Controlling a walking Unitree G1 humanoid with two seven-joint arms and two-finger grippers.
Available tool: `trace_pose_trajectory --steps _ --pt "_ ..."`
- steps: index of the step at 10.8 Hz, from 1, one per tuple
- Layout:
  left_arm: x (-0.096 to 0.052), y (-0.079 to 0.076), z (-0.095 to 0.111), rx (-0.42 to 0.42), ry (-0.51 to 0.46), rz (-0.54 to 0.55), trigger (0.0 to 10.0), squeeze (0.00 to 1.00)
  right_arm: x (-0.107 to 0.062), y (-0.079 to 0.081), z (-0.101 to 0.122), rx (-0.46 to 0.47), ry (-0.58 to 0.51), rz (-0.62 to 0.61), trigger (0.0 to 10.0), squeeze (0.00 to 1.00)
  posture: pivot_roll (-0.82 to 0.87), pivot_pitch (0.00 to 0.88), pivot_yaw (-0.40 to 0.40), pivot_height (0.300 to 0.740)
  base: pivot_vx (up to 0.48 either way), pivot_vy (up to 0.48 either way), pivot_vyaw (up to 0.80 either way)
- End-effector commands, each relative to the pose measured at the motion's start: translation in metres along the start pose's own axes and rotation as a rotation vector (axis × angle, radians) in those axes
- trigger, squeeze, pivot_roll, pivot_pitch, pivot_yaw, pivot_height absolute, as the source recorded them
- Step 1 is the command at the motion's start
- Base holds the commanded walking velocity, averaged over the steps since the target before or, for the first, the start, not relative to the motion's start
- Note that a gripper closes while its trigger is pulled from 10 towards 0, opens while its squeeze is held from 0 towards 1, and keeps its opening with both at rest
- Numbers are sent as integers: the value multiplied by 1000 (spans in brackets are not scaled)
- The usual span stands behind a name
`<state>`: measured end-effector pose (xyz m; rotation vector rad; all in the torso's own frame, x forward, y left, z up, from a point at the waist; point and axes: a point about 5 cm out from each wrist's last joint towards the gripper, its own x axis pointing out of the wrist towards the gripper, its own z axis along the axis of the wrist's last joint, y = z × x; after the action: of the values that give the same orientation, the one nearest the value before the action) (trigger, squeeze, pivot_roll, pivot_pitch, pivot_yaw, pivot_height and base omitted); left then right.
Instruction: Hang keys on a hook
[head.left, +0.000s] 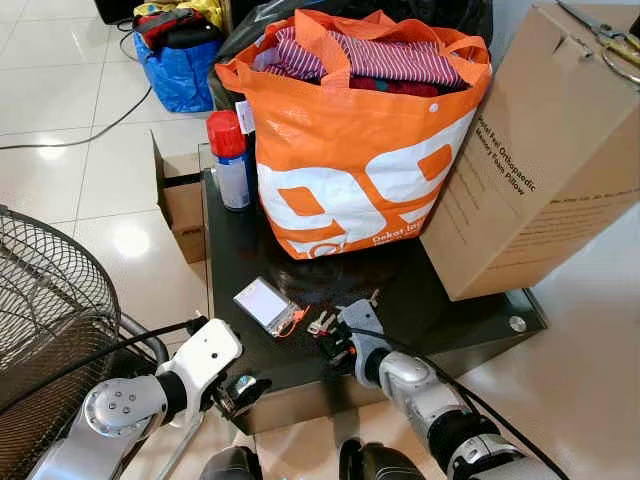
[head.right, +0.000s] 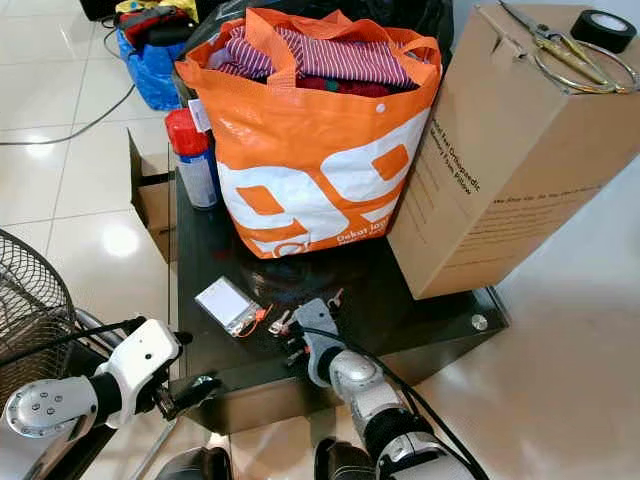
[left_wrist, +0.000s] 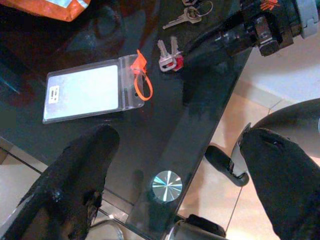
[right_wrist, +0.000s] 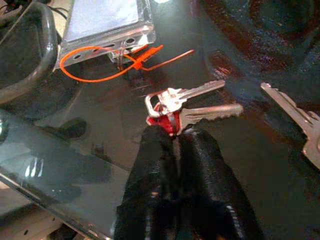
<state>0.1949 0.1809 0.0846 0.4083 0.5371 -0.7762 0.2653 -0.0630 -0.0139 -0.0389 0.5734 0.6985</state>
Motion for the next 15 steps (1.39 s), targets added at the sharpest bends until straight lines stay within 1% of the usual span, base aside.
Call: trace_pose_trajectory --steps 1,6,8,9,10,11,12,13,14,15 --pt "-1 0 1 1 -1 -5 10000 557 -2 1 -8 23 19 4 0 0 57 164 -65 740 0 0 0" --pt "1 0 2 3 -6 -3 10000 561 -4 -2 -8 42 0 -4 0 0 57 156 -61 740 0 0 0" --pt "1 1 3 2 -8 6 10000 557 -15 -19 -8 36 -35 -47 0 0 54 154 -66 740 0 0 0" --pt "1 1 2 1 -7 7 10000 561 -22 -25 -11 31 -46 -63 0 0 47 153 -68 740 0 0 0" --pt "3 -1 1 -1 -6 5 10000 557 -32 -30 -20 1 -48 -83 0 0 41 149 -69 740 0 0 0" --pt "4 -2 1 -1 -7 2 10000 557 -34 -27 -21 -13 -59 -73 0 0 40 146 -69 740 0 0 0" --pt "4 -3 1 6 -7 0 10000 557 -33 -24 -17 -8 -84 -66 10000 1000 40 144 -68 740 0 0 0" --pt "3 -2 2 9 -7 -1 10000 561 -29 -18 -7 16 -137 -39 10000 1000 43 144 -66 740 0 0 0" --pt "3 -2 2 12 -5 -2 10000 565 -25 -13 2 1 -168 -20 10000 1000 45 144 -66 740 0 0 0" --pt "2 -2 1 13 -4 -3 10000 561 -21 -8 5 -29 -164 -5 10000 1000 47 144 -66 740 0 0 0"
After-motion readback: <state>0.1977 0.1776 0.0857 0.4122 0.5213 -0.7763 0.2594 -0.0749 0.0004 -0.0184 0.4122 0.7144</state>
